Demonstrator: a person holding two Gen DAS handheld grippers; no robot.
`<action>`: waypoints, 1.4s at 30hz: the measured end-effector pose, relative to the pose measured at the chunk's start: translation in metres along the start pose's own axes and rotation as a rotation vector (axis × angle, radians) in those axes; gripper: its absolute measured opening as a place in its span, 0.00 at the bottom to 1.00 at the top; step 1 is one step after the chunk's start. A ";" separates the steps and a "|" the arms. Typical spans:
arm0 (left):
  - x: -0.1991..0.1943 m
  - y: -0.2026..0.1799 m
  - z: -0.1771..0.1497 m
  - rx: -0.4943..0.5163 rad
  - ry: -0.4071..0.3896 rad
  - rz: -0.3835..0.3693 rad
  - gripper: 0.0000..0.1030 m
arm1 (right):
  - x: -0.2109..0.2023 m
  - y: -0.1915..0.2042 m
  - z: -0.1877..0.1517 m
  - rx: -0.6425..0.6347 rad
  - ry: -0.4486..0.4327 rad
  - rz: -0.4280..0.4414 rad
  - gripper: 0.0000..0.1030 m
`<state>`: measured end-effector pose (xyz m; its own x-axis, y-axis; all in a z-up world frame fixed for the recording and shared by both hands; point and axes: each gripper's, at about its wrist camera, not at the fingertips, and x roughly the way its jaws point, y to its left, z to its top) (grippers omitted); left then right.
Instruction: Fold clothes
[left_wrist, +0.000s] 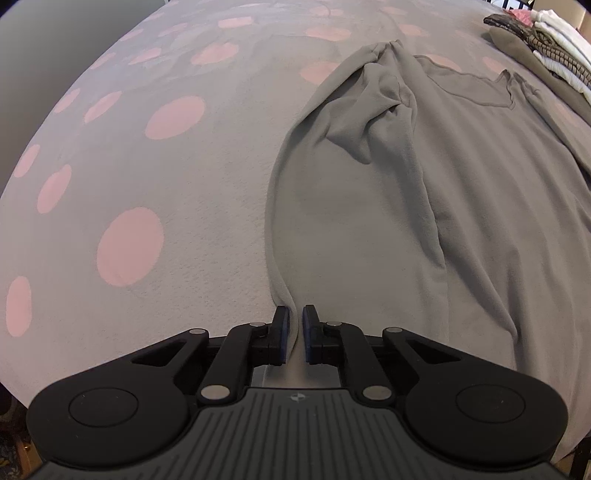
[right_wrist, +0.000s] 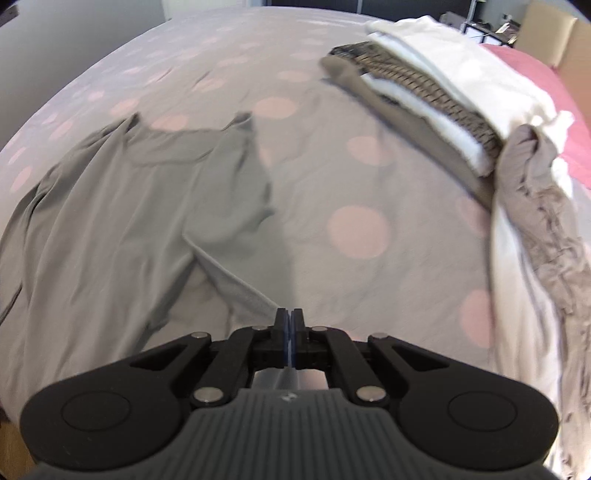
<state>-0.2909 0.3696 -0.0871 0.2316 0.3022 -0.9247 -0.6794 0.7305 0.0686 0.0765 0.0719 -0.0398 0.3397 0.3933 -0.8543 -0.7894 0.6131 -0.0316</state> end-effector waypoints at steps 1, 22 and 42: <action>0.001 -0.002 0.001 0.008 0.003 0.006 0.06 | 0.000 -0.005 0.006 0.003 -0.002 -0.021 0.01; 0.016 0.005 0.013 -0.046 0.031 -0.002 0.07 | 0.074 -0.160 0.077 0.290 0.009 -0.502 0.00; -0.031 0.046 0.034 -0.265 -0.110 -0.051 0.02 | 0.079 -0.125 0.075 0.253 0.054 -0.406 0.06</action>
<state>-0.3058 0.4147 -0.0426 0.3346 0.3439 -0.8774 -0.8196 0.5657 -0.0908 0.2400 0.0774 -0.0646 0.5623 0.0561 -0.8250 -0.4473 0.8597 -0.2465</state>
